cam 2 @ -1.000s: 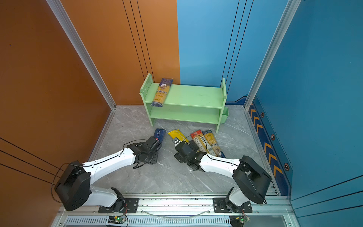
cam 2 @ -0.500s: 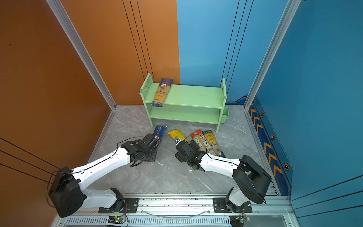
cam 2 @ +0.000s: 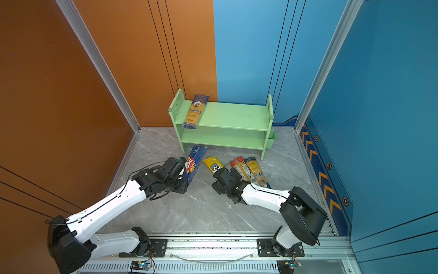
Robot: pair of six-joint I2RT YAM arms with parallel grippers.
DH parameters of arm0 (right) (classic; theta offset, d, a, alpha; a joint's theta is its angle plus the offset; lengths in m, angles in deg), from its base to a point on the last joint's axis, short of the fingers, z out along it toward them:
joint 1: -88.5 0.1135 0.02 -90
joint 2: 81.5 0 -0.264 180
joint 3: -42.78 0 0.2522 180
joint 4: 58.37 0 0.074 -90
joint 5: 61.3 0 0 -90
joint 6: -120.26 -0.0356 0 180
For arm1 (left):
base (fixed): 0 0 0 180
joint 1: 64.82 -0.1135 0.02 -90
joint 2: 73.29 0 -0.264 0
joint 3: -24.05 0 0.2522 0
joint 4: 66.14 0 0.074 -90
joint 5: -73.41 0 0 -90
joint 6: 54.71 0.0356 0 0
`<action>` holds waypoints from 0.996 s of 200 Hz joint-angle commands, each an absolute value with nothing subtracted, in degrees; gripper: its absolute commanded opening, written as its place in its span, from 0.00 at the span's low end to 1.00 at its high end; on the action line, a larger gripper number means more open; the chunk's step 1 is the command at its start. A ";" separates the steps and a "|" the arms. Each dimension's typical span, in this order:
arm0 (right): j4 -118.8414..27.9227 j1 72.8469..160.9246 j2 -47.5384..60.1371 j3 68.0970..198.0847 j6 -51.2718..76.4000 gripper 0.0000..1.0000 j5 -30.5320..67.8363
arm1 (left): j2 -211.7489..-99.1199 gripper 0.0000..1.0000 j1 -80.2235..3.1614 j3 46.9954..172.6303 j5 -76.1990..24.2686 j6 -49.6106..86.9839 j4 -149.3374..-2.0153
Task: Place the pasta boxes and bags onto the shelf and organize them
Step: 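Lift the Barilla box upright with the left gripper toward the shelf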
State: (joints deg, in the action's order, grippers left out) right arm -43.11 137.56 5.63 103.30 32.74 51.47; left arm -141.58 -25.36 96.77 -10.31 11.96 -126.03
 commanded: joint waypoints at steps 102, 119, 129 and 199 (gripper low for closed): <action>-40.84 133.93 0.61 100.04 31.58 1.00 50.81 | -134.21 0.00 -24.76 103.00 -11.46 13.49 -121.57; -40.92 133.01 -0.74 98.89 31.49 1.00 50.68 | -134.20 0.00 -24.70 103.79 -13.24 13.58 -121.53; -40.79 132.52 -1.57 98.40 31.07 1.00 50.60 | -134.31 0.00 -24.69 104.20 -14.22 13.63 -121.50; -44.24 129.65 -5.66 95.23 27.72 1.00 44.46 | -134.54 0.00 -24.02 107.23 -19.78 13.46 -120.71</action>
State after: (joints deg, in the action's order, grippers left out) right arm -42.46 129.95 -4.75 96.39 29.84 47.71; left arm -136.60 -24.55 102.45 -17.37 11.98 -127.82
